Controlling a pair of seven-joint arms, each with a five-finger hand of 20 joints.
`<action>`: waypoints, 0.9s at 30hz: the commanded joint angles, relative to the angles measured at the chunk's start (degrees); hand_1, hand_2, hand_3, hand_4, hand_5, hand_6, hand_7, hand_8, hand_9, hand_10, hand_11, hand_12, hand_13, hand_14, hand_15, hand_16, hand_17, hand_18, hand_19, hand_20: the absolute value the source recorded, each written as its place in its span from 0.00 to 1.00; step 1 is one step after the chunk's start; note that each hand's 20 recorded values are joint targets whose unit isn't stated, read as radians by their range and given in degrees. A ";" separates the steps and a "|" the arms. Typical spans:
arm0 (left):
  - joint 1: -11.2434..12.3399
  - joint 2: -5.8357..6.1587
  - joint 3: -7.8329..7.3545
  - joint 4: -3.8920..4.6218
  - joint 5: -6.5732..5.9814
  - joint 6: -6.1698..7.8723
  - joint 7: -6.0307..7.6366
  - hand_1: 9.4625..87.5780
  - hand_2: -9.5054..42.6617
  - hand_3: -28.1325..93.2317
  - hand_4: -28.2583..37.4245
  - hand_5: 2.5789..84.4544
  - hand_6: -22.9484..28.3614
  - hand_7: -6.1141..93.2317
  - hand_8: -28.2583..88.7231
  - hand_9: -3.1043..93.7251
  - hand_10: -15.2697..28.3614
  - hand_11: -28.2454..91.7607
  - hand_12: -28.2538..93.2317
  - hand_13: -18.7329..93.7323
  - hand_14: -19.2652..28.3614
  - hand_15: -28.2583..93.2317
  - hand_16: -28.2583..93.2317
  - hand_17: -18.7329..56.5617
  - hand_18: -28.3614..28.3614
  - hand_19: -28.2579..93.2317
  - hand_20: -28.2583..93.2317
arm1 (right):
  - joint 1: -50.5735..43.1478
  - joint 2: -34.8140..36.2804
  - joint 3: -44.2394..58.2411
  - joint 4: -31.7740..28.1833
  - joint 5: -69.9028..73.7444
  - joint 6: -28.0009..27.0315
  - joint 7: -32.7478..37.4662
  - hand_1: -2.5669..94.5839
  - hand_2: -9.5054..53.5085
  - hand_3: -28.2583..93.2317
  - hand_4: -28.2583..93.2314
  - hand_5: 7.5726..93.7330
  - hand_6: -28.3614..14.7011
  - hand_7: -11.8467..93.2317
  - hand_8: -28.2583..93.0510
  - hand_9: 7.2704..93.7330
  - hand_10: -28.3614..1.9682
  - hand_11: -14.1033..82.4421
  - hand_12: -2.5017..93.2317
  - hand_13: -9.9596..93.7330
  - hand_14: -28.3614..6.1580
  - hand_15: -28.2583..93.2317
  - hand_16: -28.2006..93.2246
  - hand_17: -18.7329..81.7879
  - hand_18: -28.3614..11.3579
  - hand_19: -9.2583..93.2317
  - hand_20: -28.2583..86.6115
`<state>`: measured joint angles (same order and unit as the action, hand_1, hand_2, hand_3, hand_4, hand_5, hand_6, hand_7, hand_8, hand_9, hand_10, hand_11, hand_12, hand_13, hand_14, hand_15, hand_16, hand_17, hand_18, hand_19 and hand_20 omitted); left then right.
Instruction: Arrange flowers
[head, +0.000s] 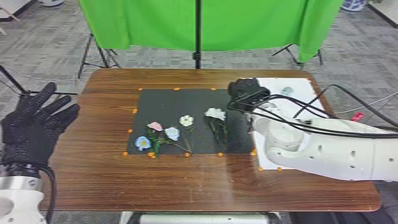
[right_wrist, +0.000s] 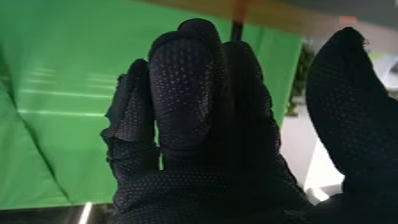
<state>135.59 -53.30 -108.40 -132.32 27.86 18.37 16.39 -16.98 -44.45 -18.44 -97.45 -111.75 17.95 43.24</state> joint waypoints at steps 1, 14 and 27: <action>0.65 -0.60 -0.06 -0.11 0.04 0.39 0.07 0.15 0.34 0.86 0.00 0.36 0.59 0.17 0.17 0.33 0.78 0.45 0.33 0.36 0.96 0.66 0.15 0.14 0.98 0.73 0.28 | -1.40 -0.60 -0.02 0.05 -0.93 -4.76 0.86 0.37 0.00 0.91 0.01 0.58 0.63 0.28 0.13 0.70 0.50 0.42 0.19 0.76 0.62 0.82 0.35 0.52 0.22 1.00 0.41; 0.92 -0.64 0.07 -0.38 0.04 0.60 0.27 0.15 0.34 0.86 0.00 0.36 0.59 0.17 0.17 0.33 0.78 0.45 0.33 0.37 0.96 0.66 0.15 0.14 0.98 0.73 0.28 | -0.03 -1.39 -0.17 2.90 1.35 -2.05 2.41 0.36 0.00 0.92 0.01 0.56 0.62 0.28 0.13 0.68 0.48 0.42 0.19 0.76 0.61 0.82 0.35 0.52 0.22 0.99 0.42; 0.95 -0.58 0.45 -0.47 -0.06 0.71 0.81 0.15 0.34 0.86 0.00 0.36 0.59 0.17 0.17 0.33 0.78 0.45 0.33 0.37 0.96 0.66 0.15 0.14 0.98 0.73 0.28 | 2.78 4.76 3.25 9.77 5.54 -4.28 3.94 0.32 0.05 0.93 0.02 0.43 0.57 0.25 0.14 0.47 0.37 0.29 0.17 0.69 0.55 0.84 0.33 0.51 0.23 0.98 0.38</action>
<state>135.62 -53.54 -108.30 -132.65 27.84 18.50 16.75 -15.91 -44.13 -19.98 -92.61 -109.08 17.41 46.90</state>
